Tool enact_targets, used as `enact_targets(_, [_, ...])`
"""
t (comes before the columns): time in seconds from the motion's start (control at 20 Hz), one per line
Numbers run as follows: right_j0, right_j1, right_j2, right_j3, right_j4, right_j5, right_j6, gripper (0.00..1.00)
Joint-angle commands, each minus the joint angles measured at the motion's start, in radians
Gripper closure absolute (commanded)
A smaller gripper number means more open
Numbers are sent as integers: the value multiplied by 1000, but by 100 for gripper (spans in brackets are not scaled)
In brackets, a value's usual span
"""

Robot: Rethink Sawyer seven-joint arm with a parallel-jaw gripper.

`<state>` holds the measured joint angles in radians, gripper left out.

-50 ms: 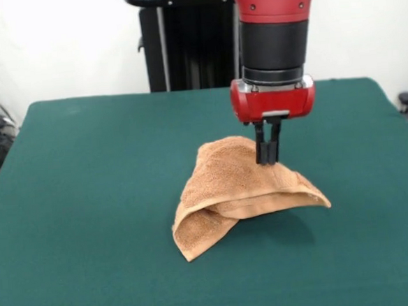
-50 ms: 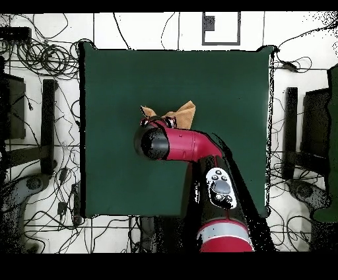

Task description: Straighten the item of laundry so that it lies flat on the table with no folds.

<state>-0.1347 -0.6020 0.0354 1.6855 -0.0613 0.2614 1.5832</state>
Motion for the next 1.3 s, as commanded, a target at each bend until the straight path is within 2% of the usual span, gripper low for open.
enact_targets(0.05, [37, 21, 37, 40, 46, 61, 195, 100])
enact_targets(0.3, [8, 46, 72, 57, 51, 6, 198, 100])
enact_targets(0.45, [28, 38, 44, 66, 41, -31, 217, 100])
enact_targets(0.6, [57, 18, -5, 76, 39, -4, 232, 100])
enact_targets(0.85, [23, -36, -38, 109, 52, -10, 251, 100])
enact_targets(1.1, [-45, -65, -31, 129, 117, 61, 262, 100])
enact_targets(1.3, [-26, -68, -103, 108, 153, 210, 270, 100])
